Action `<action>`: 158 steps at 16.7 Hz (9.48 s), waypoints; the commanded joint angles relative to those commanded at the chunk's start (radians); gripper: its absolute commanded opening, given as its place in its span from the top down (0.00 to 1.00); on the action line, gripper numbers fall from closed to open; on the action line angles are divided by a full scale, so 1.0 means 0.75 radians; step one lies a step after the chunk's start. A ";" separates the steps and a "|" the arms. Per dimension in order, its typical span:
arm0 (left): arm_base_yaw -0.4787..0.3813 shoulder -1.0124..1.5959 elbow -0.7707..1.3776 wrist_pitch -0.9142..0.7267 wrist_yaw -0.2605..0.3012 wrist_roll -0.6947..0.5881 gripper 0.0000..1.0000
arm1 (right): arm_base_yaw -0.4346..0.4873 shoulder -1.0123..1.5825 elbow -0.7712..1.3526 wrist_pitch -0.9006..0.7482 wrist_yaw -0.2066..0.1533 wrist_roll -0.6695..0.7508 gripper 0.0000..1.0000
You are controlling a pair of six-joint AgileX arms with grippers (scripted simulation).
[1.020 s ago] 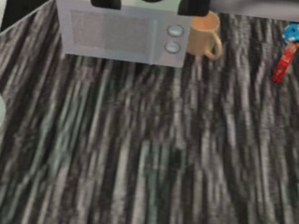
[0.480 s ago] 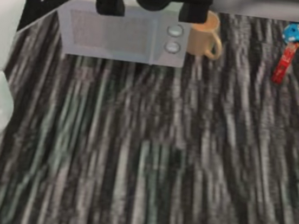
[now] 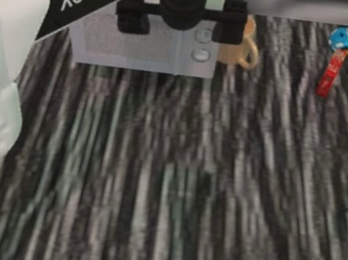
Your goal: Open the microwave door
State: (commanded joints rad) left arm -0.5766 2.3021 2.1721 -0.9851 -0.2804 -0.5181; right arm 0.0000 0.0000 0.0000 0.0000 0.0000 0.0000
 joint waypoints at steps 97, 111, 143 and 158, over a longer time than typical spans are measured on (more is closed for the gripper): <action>-0.025 -0.352 -0.588 0.249 0.081 0.169 1.00 | 0.000 0.000 0.000 0.000 0.000 0.000 0.00; -0.019 -0.396 -0.629 0.283 0.099 0.207 1.00 | 0.000 0.000 0.000 0.000 0.000 0.000 0.00; 0.007 -0.516 -0.800 0.360 0.180 0.357 1.00 | 0.000 0.000 0.000 0.000 0.000 0.000 0.00; 0.007 -0.516 -0.800 0.360 0.180 0.357 1.00 | 0.000 0.000 0.000 0.000 0.000 0.000 0.00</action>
State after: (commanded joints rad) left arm -0.5713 1.9150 1.5721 -0.7148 -0.1457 -0.2503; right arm 0.0000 0.0000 0.0000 0.0000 0.0000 0.0000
